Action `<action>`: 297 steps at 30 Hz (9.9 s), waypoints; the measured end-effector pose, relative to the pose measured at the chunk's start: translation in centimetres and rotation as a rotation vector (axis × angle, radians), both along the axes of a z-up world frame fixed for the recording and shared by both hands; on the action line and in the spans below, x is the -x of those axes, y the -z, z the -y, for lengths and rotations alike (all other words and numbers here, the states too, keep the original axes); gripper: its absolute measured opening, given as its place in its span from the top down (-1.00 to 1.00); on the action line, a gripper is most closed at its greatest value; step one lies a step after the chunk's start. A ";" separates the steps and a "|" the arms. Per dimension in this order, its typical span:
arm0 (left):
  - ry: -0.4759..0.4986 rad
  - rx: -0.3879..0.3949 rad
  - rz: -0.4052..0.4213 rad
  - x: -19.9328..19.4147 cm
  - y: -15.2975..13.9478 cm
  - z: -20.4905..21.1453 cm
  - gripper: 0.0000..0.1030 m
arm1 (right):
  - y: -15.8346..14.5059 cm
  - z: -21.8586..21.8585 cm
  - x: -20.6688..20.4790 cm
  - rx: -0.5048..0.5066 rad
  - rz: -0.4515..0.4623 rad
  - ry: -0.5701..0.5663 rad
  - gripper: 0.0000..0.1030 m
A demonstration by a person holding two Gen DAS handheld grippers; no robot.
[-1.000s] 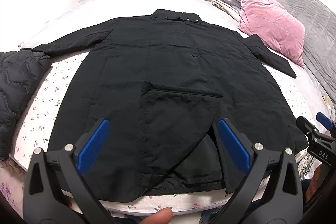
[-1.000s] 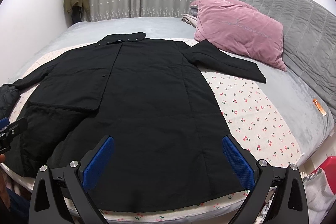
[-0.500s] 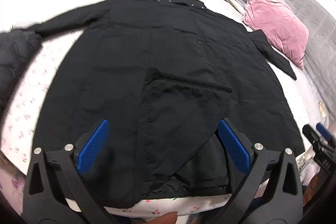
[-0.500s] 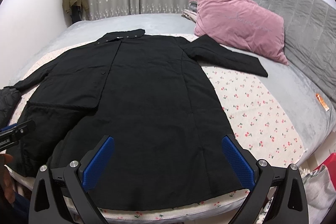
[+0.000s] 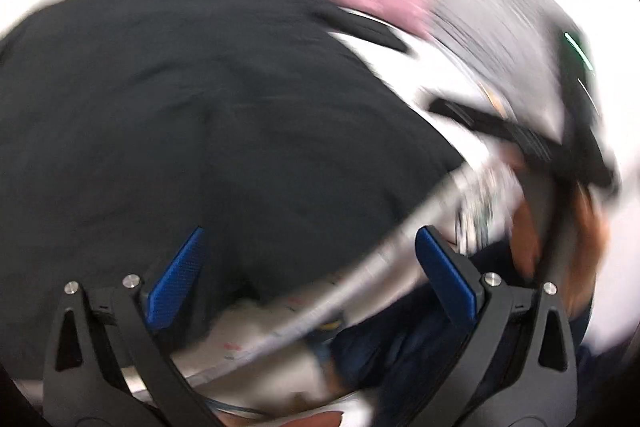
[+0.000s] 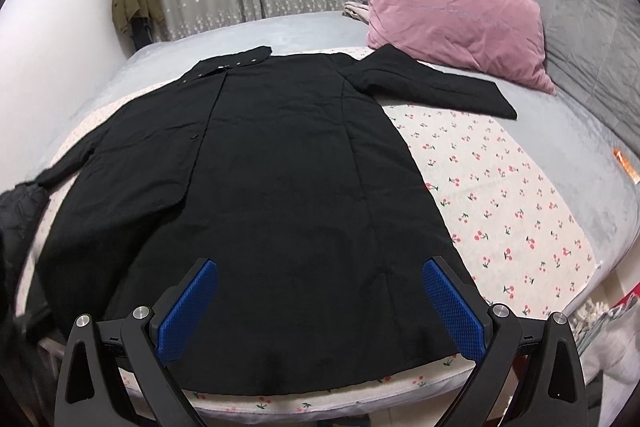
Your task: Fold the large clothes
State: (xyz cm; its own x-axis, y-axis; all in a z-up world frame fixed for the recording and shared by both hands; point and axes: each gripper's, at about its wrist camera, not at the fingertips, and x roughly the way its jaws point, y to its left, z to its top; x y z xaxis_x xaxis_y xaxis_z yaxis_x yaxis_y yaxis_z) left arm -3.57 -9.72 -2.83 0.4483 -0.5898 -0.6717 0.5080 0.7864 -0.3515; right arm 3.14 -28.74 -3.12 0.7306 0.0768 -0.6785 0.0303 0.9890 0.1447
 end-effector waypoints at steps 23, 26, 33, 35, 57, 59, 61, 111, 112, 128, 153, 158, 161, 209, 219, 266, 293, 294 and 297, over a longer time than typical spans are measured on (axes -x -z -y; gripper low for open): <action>-0.842 -0.195 -0.315 1.0 1.9 -31.3 -0.57 | 7.2 14.8 -3.9 -0.490 -0.384 0.117 -0.06; -0.845 -0.152 -0.335 0.8 3.1 -29.7 0.23 | 6.2 13.7 -4.4 -0.440 -0.383 0.083 0.69; -0.898 0.020 -0.155 5.1 -1.5 -27.7 0.82 | 1.9 15.4 -0.5 -0.546 -0.102 0.094 0.89; -0.884 0.023 -0.140 6.7 -2.8 -27.4 0.82 | -0.7 16.4 1.0 -0.549 -0.023 0.102 0.89; -0.867 0.021 -0.030 -1.8 -15.9 -19.1 -0.24 | -4.6 16.4 -2.7 -0.554 0.061 0.242 -0.21; -0.830 0.025 -0.005 -3.9 -16.7 -17.6 -0.35 | -4.6 16.1 -4.7 -0.612 0.064 0.238 -0.22; -0.782 0.036 0.006 -6.5 -17.3 -15.4 -0.56 | -3.8 16.1 -7.1 -0.674 0.087 0.253 -0.22; -0.720 -0.193 -0.204 -22.4 0.4 -14.5 -0.60 | -4.7 31.2 -34.0 -0.033 0.082 0.639 0.89; -0.733 -0.190 -0.200 -22.3 0.2 -14.9 -0.60 | -4.8 30.6 -33.8 -0.035 0.097 0.618 0.89; -0.943 -0.050 -0.192 -20.6 -1.7 -21.1 -0.60 | -17.4 -7.9 -34.2 0.004 0.501 -0.280 0.88; -0.972 0.064 -0.257 -20.8 -0.7 -23.6 -0.60 | 0.5 -18.7 -39.3 -0.419 -0.095 -0.555 0.25; -0.973 0.056 -0.255 -20.8 -0.8 -23.7 -0.60 | 4.4 -19.8 -38.5 -0.238 -0.182 -0.478 0.11; -0.979 0.053 -0.258 -20.7 -0.8 -24.1 -0.60 | 3.1 -21.1 -37.1 -0.118 -0.141 -0.488 0.10; -1.136 0.098 0.432 -21.2 -22.1 -30.8 0.86 | 0.9 -2.3 -24.2 -0.513 -0.149 -0.215 -0.27; -0.243 0.055 0.117 -28.4 -9.3 -4.8 0.05 | 3.0 1.1 -25.2 -0.582 -0.190 -0.107 -0.27; -0.949 -0.072 -0.215 -6.0 -2.3 -31.0 -0.36 | -3.2 9.2 -19.5 -0.253 0.054 0.109 -0.43; -0.749 0.020 -0.245 8.7 -3.2 -28.7 -0.36 | 5.2 19.5 1.8 -0.554 -0.054 -0.041 -0.36; -0.732 0.022 -0.248 8.5 -3.0 -28.3 -0.36 | 5.6 19.6 1.5 -0.569 -0.059 -0.035 -0.33; -0.693 0.032 -0.269 7.9 -2.0 -27.6 -0.34 | 6.8 18.9 0.5 -0.585 -0.088 -0.050 -0.20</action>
